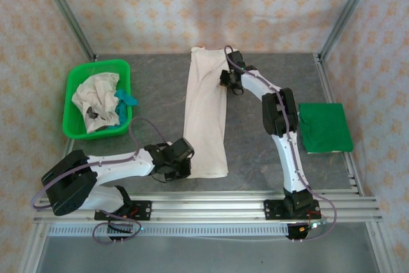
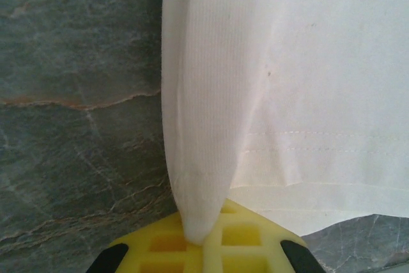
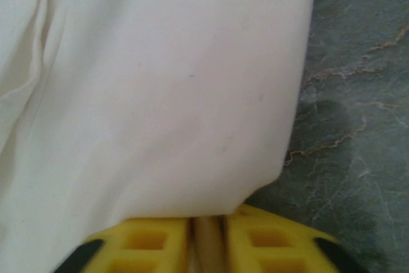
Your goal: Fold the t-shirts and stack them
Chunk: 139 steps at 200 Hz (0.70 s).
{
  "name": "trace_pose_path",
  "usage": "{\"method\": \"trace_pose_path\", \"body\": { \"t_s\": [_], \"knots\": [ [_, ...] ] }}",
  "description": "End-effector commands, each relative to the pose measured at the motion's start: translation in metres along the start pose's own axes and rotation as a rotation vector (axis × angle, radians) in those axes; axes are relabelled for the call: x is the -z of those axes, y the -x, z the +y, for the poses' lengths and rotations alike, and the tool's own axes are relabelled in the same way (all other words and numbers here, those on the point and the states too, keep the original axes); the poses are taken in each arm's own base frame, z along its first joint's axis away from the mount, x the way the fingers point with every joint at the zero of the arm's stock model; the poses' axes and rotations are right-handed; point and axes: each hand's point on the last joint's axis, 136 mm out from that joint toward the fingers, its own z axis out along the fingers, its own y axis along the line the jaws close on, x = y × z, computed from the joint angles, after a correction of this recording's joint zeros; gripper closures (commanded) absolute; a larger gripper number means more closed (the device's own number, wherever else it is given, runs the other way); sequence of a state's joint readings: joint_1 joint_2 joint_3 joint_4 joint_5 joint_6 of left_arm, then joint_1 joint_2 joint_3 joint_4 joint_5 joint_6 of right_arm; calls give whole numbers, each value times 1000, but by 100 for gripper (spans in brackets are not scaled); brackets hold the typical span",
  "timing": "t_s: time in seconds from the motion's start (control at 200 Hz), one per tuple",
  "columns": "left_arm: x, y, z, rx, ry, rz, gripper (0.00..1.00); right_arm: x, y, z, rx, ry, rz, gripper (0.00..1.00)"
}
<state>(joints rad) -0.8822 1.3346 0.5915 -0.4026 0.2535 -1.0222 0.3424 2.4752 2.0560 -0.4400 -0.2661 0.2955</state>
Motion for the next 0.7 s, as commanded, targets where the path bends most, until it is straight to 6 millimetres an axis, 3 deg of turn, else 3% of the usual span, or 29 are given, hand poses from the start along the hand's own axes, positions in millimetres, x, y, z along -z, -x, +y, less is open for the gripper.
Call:
{"method": "trace_pose_path", "body": {
  "t_s": [0.0, 0.22, 0.34, 0.425, 0.47, 0.525, 0.615, 0.69],
  "knots": [
    [1, -6, 25, 11, 89, 0, 100, 0, -4, -28, 17, -132, 10, 70],
    [4, -7, 30, 11, 89, -3, 100, 55, 8, -45, 9, -210, -101, 60],
    [11, -3, 27, 2, 66, -23, 90, 88, 6, -41, -8, -149, -185, 36],
    [18, 2, 21, -14, 39, -50, 85, 113, -5, -39, -2, -109, -208, 11],
    [21, 5, 19, -20, 21, -65, 83, 127, -11, -42, -48, -100, -232, 3],
    [25, 8, 16, -25, -1, -83, 79, 143, -21, -46, -119, -75, -242, 1],
    [31, 11, 13, -26, -32, -104, 73, 162, -47, -46, -90, -34, -177, 1],
    [33, 14, 12, -19, -53, -116, 62, 174, -69, -46, -103, 15, -164, 1]
  ]
}}
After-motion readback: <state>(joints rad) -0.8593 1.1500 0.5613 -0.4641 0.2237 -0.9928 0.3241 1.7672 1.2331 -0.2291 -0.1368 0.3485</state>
